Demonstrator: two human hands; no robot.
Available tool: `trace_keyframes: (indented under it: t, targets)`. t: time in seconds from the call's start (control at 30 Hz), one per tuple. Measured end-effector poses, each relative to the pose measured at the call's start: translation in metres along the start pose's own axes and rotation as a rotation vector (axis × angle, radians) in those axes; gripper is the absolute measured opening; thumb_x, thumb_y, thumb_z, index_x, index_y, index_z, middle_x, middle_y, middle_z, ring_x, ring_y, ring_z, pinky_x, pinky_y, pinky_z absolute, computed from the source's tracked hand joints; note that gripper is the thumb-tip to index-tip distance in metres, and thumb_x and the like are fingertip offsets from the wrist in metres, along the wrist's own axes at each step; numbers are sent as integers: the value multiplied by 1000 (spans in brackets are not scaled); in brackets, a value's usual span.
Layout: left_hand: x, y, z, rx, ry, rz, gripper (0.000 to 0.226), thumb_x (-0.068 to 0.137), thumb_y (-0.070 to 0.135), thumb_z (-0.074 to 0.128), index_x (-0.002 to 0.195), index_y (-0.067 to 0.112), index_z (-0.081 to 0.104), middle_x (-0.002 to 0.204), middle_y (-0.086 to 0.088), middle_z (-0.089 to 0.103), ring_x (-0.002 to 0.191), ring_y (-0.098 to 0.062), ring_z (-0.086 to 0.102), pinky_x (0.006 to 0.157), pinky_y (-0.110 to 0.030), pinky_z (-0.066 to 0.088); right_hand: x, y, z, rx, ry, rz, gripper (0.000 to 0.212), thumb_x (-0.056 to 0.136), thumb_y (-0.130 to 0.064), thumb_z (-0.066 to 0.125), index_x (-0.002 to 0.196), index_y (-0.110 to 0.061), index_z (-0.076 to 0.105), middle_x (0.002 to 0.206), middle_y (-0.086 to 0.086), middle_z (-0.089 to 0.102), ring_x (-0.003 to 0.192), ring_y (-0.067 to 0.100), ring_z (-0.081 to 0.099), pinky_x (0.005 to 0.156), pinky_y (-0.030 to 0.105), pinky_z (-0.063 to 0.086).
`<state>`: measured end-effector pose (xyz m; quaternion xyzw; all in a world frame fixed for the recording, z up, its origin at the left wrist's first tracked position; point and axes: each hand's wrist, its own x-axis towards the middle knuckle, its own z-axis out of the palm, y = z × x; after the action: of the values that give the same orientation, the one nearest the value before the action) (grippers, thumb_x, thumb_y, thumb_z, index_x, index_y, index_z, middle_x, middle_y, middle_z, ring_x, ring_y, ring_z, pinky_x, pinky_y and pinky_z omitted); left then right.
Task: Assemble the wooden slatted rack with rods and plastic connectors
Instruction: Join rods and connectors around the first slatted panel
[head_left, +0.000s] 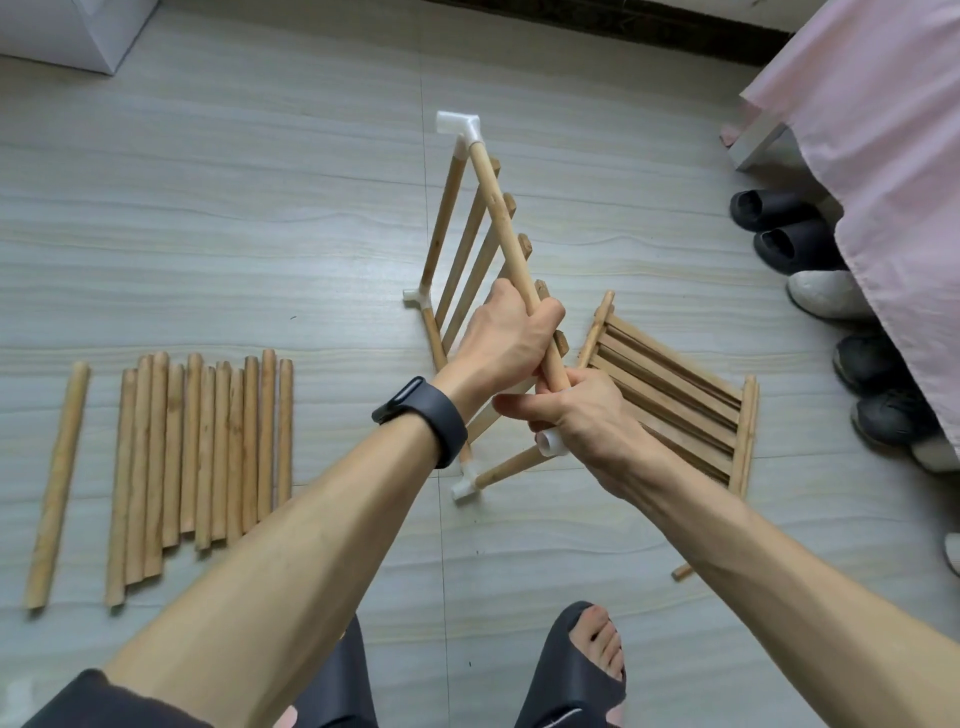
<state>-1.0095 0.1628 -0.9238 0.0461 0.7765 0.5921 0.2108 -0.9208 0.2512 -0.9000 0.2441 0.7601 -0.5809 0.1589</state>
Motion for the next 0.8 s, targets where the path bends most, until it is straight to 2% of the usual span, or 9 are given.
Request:
trace_keyframes:
  t: [0.17, 0.37, 0.47, 0.53, 0.57, 0.63, 0.67, 0.73, 0.8]
  targets:
    - [5, 4, -3, 74, -28, -11, 32, 96, 36, 47, 115, 11, 47, 79, -2, 74, 74, -20, 73, 74, -43, 61, 4, -3, 7, 23, 76, 35, 20, 75, -5, 80, 78, -5, 61, 50, -4, 48, 44, 10, 48, 49, 27, 44]
    - [9, 10, 2, 282, -72, 34, 35, 98, 35, 44, 117, 6, 47, 85, -7, 71, 71, -23, 70, 69, -43, 60, 2, -7, 12, -16, 159, 82, 19, 74, -6, 75, 62, -11, 61, 47, -4, 53, 44, 15, 52, 55, 34, 48]
    - [13, 12, 3, 318, -131, 56, 35, 97, 37, 47, 116, 8, 48, 86, -6, 72, 74, -22, 72, 72, -43, 61, 5, -6, 9, 44, 169, 86, 23, 74, 2, 69, 58, -10, 59, 46, -4, 49, 44, 15, 48, 54, 33, 45]
    - [21, 14, -3, 264, -178, 49, 45, 94, 44, 58, 122, 12, 46, 94, -4, 72, 82, -19, 73, 76, -40, 61, 4, -4, 2, 24, 155, 71, 27, 74, 4, 67, 55, -11, 55, 46, -3, 48, 42, 14, 47, 54, 33, 43]
    - [26, 18, -8, 144, -167, 18, 59, 88, 52, 66, 127, 16, 41, 102, -3, 69, 89, -18, 73, 79, -38, 60, 3, -3, -2, -3, 136, 57, 30, 74, 4, 67, 53, -12, 54, 47, -2, 48, 41, 14, 47, 54, 34, 43]
    - [44, 28, -17, -176, -24, -67, 85, 70, 69, 76, 126, 22, 32, 118, -6, 55, 101, -25, 69, 80, -44, 61, 0, -2, -6, -97, 81, 32, 36, 74, -1, 69, 46, -18, 54, 47, -1, 50, 43, 14, 49, 55, 31, 44]
    - [51, 31, -19, -267, 67, -115, 89, 64, 72, 77, 123, 25, 30, 121, -8, 50, 102, -30, 68, 76, -48, 62, -1, -1, -6, -143, 57, 23, 39, 74, -3, 69, 42, -19, 54, 47, -2, 51, 44, 14, 49, 55, 30, 44]
    - [64, 30, -15, -320, 215, -197, 80, 66, 59, 77, 121, 23, 32, 119, -9, 42, 97, -35, 67, 69, -50, 63, 2, -1, -5, -181, 31, 14, 42, 74, -5, 70, 38, -21, 53, 46, -3, 52, 45, 13, 50, 54, 30, 43]
    - [66, 27, -7, -376, 333, -285, 59, 75, 40, 69, 122, 21, 39, 118, -6, 36, 92, -36, 66, 71, -49, 63, 4, -3, -6, -191, 21, 11, 42, 73, -6, 71, 38, -20, 51, 46, -4, 51, 47, 13, 49, 55, 31, 43]
